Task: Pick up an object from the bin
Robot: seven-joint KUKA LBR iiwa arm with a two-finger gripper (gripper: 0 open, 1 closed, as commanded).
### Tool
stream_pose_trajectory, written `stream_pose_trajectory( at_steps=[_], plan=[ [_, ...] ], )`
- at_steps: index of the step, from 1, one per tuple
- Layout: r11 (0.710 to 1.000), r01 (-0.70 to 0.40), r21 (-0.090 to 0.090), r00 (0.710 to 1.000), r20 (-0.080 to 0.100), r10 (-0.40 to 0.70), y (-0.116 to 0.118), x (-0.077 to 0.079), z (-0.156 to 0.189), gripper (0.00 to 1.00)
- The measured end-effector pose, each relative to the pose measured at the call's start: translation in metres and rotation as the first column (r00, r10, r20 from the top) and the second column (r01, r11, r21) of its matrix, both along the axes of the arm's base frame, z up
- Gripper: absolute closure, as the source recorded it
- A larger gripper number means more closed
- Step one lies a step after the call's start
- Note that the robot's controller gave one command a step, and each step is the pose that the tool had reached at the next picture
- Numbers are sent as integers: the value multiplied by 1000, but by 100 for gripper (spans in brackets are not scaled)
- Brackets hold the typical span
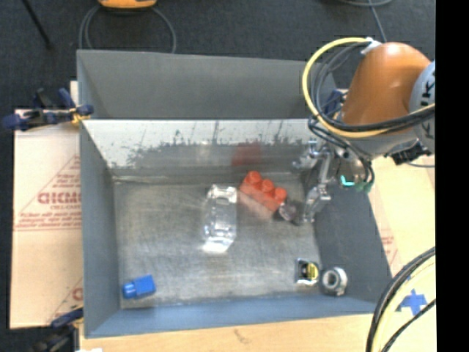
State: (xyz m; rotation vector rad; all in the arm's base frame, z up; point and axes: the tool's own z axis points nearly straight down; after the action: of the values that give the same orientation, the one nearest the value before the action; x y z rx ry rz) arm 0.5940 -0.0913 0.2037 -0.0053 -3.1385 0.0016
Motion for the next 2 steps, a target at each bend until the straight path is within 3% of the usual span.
stream_pose_trajectory(
  at_steps=[1,2],
  plan=[
    [989,-147,1,989,1,147,-16,27,-104,0],
    [979,-202,-4,979,12,202,-9,50,-131,0]
  ],
)
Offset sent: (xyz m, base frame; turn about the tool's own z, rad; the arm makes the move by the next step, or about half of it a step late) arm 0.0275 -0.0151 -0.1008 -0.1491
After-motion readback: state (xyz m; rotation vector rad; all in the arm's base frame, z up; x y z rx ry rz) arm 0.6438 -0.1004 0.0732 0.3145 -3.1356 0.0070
